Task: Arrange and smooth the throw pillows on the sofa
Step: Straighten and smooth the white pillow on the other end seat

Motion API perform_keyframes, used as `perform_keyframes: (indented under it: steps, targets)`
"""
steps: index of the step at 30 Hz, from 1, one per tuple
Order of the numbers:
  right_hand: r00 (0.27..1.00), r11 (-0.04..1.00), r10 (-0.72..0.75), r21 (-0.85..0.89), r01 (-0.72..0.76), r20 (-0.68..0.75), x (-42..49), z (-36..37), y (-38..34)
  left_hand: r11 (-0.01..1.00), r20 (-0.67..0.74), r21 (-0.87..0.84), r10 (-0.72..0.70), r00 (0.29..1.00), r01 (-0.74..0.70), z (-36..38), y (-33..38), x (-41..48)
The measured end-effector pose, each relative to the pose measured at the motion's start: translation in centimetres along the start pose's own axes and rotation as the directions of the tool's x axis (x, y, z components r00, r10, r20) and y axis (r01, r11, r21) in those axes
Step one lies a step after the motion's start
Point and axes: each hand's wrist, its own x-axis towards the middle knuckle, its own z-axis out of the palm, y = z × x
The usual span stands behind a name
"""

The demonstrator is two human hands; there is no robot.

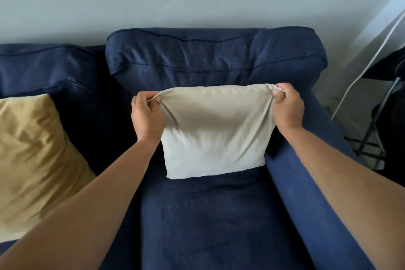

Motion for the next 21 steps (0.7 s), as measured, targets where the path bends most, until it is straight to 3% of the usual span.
perform_keyframes:
  steps: [8,14,17,19,21]
  targets:
    - [0.99,0.998,-0.047,0.042,0.042,0.131,0.5,2.0,1.5,0.997,-0.131,0.047,-0.057,0.99,0.063,1.6,-1.5,-0.1]
    - [0.982,0.99,-0.121,-0.048,0.129,0.148,1.5,2.9,2.4,0.971,-0.242,0.206,-0.068,0.968,0.12,3.0,-2.4,-1.5]
    - [0.945,0.939,-0.328,-0.104,0.326,-0.002,0.7,3.2,1.7,0.911,-0.305,0.403,0.225,0.925,-0.089,4.6,-1.1,-3.9]
    - [0.867,0.862,-0.498,-0.111,0.494,-0.016,-1.1,4.0,1.3,0.834,-0.172,0.455,0.425,0.889,-0.311,6.7,-0.9,-6.5]
    - [0.738,0.726,-0.664,-0.134,0.675,0.117,-4.2,5.8,1.6,0.778,0.021,0.44,0.491,0.871,-0.449,8.9,-2.0,-9.1]
